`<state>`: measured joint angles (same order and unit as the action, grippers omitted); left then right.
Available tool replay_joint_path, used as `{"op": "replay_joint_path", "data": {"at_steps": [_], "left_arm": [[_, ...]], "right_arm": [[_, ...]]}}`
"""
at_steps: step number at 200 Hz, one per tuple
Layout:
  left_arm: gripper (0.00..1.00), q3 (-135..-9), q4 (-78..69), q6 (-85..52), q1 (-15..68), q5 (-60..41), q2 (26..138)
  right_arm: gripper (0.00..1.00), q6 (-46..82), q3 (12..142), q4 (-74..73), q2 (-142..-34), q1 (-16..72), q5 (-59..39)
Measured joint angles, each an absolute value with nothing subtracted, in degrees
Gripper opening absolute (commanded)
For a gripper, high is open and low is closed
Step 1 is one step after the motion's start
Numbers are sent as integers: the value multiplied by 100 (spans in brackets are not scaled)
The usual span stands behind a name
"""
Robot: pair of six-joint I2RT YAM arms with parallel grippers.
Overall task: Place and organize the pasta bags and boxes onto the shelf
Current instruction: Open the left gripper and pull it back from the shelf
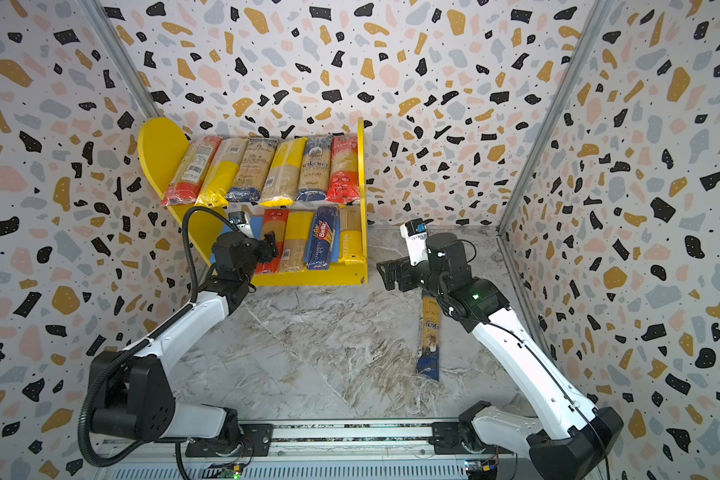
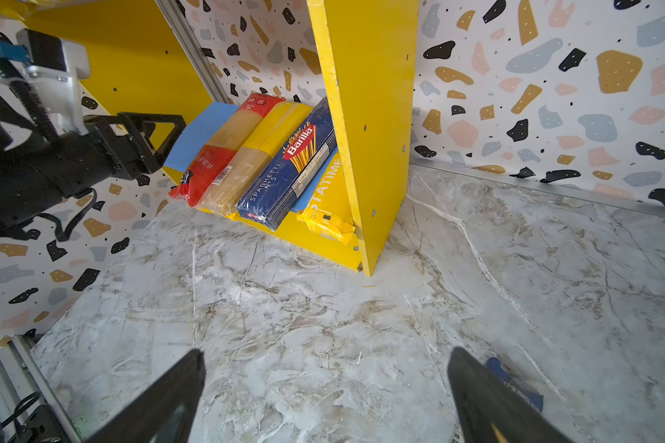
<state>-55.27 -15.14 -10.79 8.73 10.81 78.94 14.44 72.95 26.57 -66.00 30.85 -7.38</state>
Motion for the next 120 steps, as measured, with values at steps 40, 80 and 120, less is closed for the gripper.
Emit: {"op": "replay_joint_path", "data": {"at_steps": [40,80,120], "left_arm": [[82,-4746,-1500,-1424,1009,996,7258],[83,-4272,-1387,-1645,1863,1122,6785],[84,-4045,-1297,-1879,3271,1555,6536]], "right_arm": [[99,1452,7083,2644,-6438,3081,-794],[99,1551,6805,2615,-6075,3081,-709],[99,1693,6386,2617,-5612,3081,-353]]}}
